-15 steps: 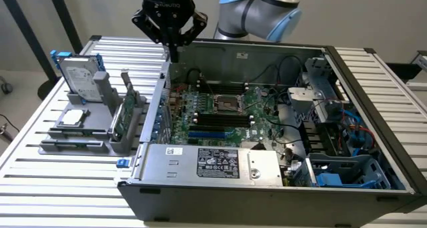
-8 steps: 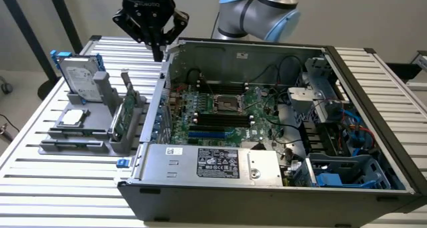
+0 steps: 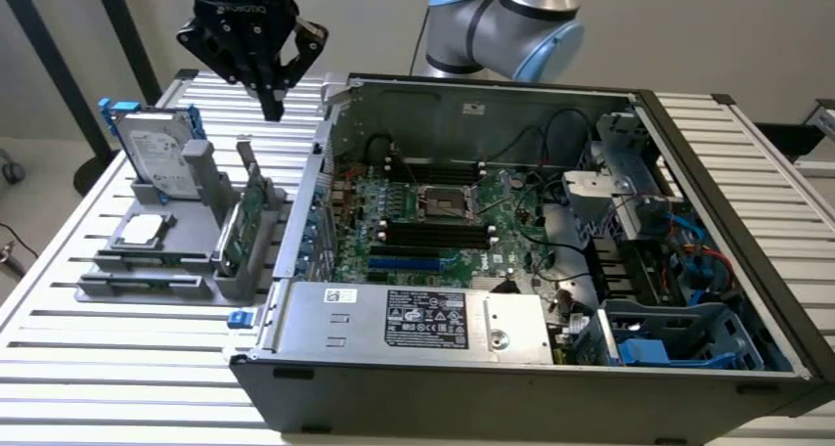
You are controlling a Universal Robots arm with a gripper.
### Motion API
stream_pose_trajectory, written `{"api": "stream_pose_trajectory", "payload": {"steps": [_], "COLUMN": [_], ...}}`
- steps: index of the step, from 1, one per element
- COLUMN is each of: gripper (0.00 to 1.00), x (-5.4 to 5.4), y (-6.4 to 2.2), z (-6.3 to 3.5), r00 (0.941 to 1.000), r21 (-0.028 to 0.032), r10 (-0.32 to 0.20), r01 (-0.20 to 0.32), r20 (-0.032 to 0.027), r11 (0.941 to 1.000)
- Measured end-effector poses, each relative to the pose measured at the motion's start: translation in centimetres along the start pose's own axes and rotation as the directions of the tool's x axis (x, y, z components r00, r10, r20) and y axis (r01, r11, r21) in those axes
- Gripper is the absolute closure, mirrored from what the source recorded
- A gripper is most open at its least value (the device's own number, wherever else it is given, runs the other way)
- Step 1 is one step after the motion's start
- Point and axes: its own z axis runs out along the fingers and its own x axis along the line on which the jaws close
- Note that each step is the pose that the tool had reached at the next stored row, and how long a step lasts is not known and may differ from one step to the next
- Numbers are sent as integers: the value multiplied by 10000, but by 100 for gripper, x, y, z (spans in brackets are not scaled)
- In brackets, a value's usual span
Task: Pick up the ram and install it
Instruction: 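Reach for the ram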
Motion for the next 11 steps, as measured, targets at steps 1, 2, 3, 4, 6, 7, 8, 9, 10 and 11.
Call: {"api": "stream_pose_trajectory", "payload": {"steps": [1,2,3,4,6,7,8,9,10,11], "gripper": [89,89,89,89,89,89,89,89,89,89], "x": [47,94,138,181,270,316,364,408,453,498], "y": [-8,-17,-26,-34,-52,-61,-70,-78,-86,-94], "z": [3,6,9,13,21,26,31,35,40,45], "r00": [10000,10000,10000,10000,10000,10000,10000,10000,10000,10000], "r21": [1,0,0,0,0,0,0,1,0,0], "r10": [0,1,0,-1,0,1,1,0,0,0], "r01": [0,-1,0,1,0,-1,-1,0,0,0], "r20": [0,1,0,0,0,0,0,-1,0,0], "r11": [10000,10000,10000,10000,10000,10000,10000,10000,10000,10000]}}
